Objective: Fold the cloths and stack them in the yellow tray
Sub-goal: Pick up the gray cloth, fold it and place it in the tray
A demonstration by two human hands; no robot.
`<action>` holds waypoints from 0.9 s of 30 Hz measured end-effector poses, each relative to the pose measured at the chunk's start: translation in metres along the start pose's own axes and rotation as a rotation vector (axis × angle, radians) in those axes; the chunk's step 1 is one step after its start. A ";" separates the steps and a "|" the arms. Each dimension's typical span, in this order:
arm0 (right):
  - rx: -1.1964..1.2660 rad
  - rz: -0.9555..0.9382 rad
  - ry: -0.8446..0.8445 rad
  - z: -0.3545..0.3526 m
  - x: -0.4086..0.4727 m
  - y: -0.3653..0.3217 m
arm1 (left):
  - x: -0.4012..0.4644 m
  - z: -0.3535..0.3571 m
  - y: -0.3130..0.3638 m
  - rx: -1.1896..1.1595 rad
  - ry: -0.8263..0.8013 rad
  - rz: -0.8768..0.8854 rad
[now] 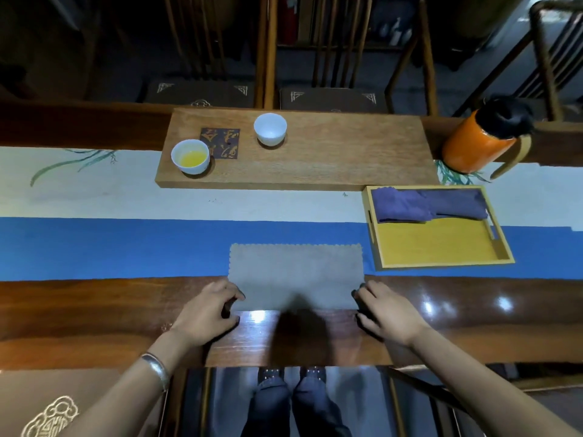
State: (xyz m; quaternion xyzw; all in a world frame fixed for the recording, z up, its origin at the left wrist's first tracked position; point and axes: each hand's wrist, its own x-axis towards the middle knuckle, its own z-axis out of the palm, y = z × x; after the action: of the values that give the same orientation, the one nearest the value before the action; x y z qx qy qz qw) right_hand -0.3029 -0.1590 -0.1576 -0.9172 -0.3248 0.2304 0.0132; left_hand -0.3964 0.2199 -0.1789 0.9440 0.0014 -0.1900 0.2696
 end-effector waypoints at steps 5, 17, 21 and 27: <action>0.134 0.101 0.111 0.003 -0.005 -0.009 | 0.000 0.005 0.005 -0.024 0.137 -0.022; 0.571 0.285 0.383 -0.002 -0.024 -0.019 | -0.021 0.008 0.025 -0.476 0.348 -0.219; 0.718 0.409 0.512 -0.014 0.000 -0.016 | 0.007 -0.003 0.030 -0.672 0.471 -0.314; 0.541 0.453 0.514 -0.022 0.042 -0.010 | 0.042 -0.011 0.015 -0.440 0.409 -0.409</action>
State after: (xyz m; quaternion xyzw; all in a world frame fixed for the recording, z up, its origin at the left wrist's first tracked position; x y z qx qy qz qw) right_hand -0.2709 -0.1229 -0.1537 -0.9563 -0.0296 0.0685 0.2826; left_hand -0.3516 0.2081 -0.1778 0.8621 0.2849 -0.0423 0.4170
